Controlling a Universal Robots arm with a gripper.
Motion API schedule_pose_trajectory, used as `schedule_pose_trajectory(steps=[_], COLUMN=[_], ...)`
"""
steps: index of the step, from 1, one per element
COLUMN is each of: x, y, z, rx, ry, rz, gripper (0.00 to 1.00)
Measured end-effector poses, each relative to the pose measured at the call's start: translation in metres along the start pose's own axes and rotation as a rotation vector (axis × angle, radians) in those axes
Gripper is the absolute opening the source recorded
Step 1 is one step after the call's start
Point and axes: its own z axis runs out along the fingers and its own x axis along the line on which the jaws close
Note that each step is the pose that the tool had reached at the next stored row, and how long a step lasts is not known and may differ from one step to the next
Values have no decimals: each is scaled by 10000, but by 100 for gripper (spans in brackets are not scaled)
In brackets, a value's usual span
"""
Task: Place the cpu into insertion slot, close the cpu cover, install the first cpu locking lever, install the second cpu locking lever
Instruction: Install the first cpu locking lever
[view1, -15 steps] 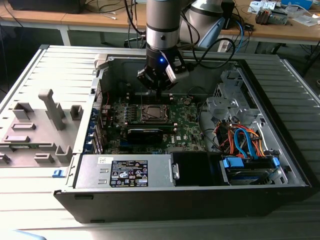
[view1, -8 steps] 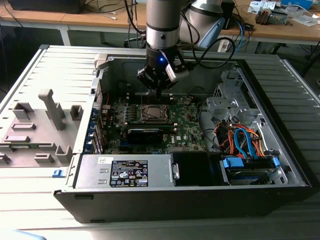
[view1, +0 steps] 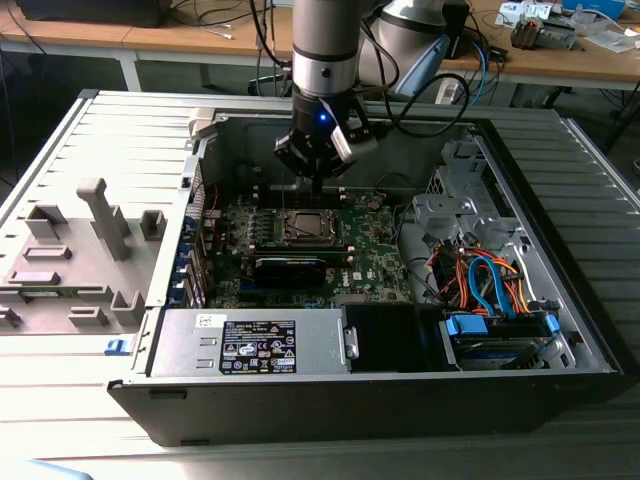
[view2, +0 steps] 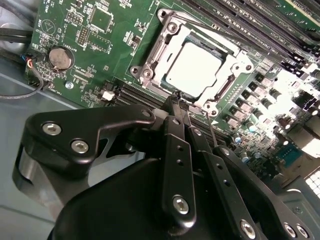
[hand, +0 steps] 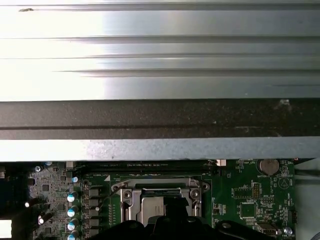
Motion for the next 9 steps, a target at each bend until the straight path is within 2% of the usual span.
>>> schedule_pose_trajectory(steps=[9], x=[0], y=[57], z=[-1], rx=[22], ry=[0], rz=[-1], gripper=[11])
